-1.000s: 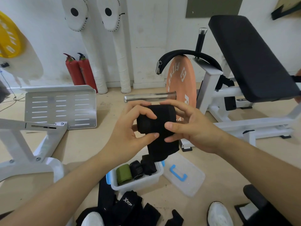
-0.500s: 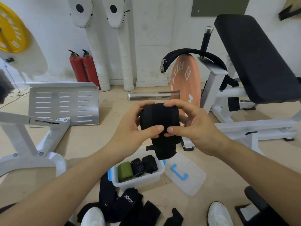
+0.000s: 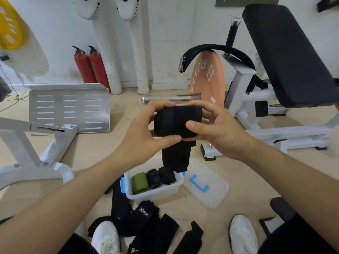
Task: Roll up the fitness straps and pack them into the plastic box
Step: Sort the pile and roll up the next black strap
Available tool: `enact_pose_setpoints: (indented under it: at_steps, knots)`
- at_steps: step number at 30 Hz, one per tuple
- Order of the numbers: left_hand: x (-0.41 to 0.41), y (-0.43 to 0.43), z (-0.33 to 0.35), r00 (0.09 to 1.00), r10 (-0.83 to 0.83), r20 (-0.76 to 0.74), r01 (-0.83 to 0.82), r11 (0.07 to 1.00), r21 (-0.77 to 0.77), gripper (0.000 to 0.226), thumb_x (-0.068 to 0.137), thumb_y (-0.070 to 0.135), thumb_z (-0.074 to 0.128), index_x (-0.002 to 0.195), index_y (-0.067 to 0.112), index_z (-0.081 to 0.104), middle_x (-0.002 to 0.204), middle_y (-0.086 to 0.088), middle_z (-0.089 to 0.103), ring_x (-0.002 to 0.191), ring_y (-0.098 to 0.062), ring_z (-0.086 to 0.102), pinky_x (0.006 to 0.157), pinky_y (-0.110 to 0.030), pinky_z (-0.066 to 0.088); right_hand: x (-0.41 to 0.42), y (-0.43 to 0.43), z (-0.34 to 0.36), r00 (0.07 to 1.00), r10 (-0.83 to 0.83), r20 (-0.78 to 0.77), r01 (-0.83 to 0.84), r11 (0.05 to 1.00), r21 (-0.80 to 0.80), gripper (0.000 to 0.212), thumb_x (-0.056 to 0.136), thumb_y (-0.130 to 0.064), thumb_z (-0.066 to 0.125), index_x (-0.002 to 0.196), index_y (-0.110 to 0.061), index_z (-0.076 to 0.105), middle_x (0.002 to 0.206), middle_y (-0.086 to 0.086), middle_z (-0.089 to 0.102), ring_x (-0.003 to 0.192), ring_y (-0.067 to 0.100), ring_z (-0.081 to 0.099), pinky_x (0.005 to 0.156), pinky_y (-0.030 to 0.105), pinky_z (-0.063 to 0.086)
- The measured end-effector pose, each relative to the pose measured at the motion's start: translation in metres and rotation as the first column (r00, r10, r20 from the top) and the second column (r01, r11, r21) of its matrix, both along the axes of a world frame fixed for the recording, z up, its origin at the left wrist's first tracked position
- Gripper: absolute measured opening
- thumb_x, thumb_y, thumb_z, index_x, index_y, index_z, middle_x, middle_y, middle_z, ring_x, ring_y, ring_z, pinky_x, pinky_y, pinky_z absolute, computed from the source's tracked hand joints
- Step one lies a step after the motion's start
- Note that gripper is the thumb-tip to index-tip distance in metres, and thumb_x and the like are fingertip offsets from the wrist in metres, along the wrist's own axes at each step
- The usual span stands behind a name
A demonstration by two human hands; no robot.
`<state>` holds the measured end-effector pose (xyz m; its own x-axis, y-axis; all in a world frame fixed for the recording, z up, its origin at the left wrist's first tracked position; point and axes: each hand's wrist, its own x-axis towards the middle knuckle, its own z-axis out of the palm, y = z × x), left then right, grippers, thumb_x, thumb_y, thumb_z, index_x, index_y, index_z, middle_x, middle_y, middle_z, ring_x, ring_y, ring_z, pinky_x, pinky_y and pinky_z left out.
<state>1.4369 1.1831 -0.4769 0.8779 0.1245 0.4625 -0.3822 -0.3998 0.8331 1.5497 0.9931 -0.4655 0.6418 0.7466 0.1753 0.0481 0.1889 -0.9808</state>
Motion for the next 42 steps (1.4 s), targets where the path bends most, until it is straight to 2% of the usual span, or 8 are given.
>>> enact_pose_setpoints:
  at_steps: [6, 11, 14, 18, 24, 27, 34, 42]
  knots:
    - [0.002, 0.001, 0.000, 0.992, -0.062, -0.110, 0.028, 0.957, -0.287, 0.036, 0.086, 0.023, 0.074, 0.121, 0.026, 0.067, 0.125, -0.006, 0.063, 0.117, -0.026, 0.066, 0.082, -0.046, 0.063, 0.002, -0.002, -0.005, 0.962, -0.133, 0.240, 0.144, 0.989, -0.027, 0.050, 0.075, 0.001, 0.081, 0.122, -0.004, 0.063, 0.123, 0.017, 0.066, 0.114, 0.028, 0.066, 0.092, 0.046, 0.059]
    - [0.003, 0.000, -0.001, 0.993, -0.079, -0.083, 0.055, 0.963, -0.263, 0.031, 0.083, 0.019, 0.081, 0.110, 0.029, 0.071, 0.113, 0.002, 0.071, 0.111, -0.022, 0.068, 0.082, -0.045, 0.063, 0.003, -0.002, -0.008, 0.937, -0.129, 0.324, 0.139, 0.990, -0.007, 0.049, 0.072, 0.009, 0.083, 0.117, 0.001, 0.065, 0.115, 0.020, 0.066, 0.112, 0.036, 0.063, 0.094, 0.054, 0.056]
    - [0.003, 0.001, -0.001, 1.000, -0.030, -0.010, 0.028, 0.983, -0.184, 0.033, 0.076, 0.021, 0.083, 0.107, 0.023, 0.070, 0.111, 0.003, 0.071, 0.114, -0.022, 0.066, 0.080, -0.041, 0.062, 0.003, -0.004, -0.004, 0.935, -0.100, 0.342, 0.126, 0.990, -0.057, 0.051, 0.076, -0.005, 0.084, 0.123, -0.006, 0.063, 0.119, 0.011, 0.067, 0.114, 0.028, 0.064, 0.095, 0.044, 0.057]
    - [0.003, 0.003, -0.003, 0.992, -0.003, 0.126, 0.007, 0.999, -0.033, 0.034, 0.074, 0.021, 0.083, 0.106, 0.022, 0.069, 0.122, -0.002, 0.063, 0.123, -0.026, 0.059, 0.082, -0.039, 0.062, 0.005, -0.008, 0.005, 0.996, -0.005, 0.085, 0.019, 0.987, -0.161, 0.061, 0.080, -0.026, 0.076, 0.137, -0.027, 0.055, 0.131, -0.001, 0.061, 0.116, 0.020, 0.066, 0.084, 0.043, 0.061]
    - [0.000, 0.001, -0.001, 0.989, 0.020, 0.145, -0.040, 0.989, 0.142, 0.049, 0.072, 0.004, 0.089, 0.110, 0.022, 0.065, 0.127, 0.009, 0.055, 0.126, -0.007, 0.051, 0.086, -0.028, 0.060, 0.002, -0.005, 0.004, 0.997, 0.026, -0.068, -0.032, 0.996, -0.087, 0.058, 0.079, -0.017, 0.073, 0.134, -0.024, 0.057, 0.131, 0.011, 0.059, 0.110, 0.028, 0.070, 0.069, 0.039, 0.062]
    - [0.001, 0.000, 0.002, 0.996, 0.075, 0.054, -0.082, 0.986, 0.142, 0.073, 0.072, 0.009, 0.090, 0.131, 0.029, 0.054, 0.127, 0.032, 0.050, 0.125, 0.003, 0.050, 0.088, -0.023, 0.059, 0.002, -0.004, 0.002, 0.998, 0.009, -0.069, -0.012, 0.999, -0.048, 0.061, 0.076, -0.008, 0.075, 0.133, -0.022, 0.058, 0.127, 0.012, 0.061, 0.108, 0.029, 0.071, 0.068, 0.041, 0.063]
    - [0.004, 0.009, 0.002, 0.965, 0.109, -0.237, -0.124, 0.991, -0.052, 0.098, 0.060, 0.062, 0.082, 0.147, 0.044, 0.042, 0.140, 0.023, 0.052, 0.129, -0.001, 0.052, 0.099, -0.032, 0.054, 0.002, -0.006, -0.001, 0.996, -0.006, 0.091, 0.011, 0.998, -0.056, 0.064, 0.080, 0.006, 0.076, 0.133, -0.023, 0.057, 0.130, 0.004, 0.061, 0.117, 0.028, 0.066, 0.074, 0.051, 0.062]
    - [0.003, 0.008, 0.003, 0.962, 0.017, -0.272, -0.064, 0.984, -0.165, 0.066, 0.063, 0.033, 0.088, 0.123, 0.033, 0.060, 0.109, 0.014, 0.071, 0.104, -0.008, 0.069, 0.082, -0.028, 0.060, -0.001, -0.005, -0.003, 0.986, 0.018, 0.167, 0.003, 0.993, -0.121, 0.068, 0.079, 0.009, 0.077, 0.137, -0.021, 0.054, 0.131, 0.005, 0.060, 0.119, 0.023, 0.063, 0.080, 0.048, 0.062]
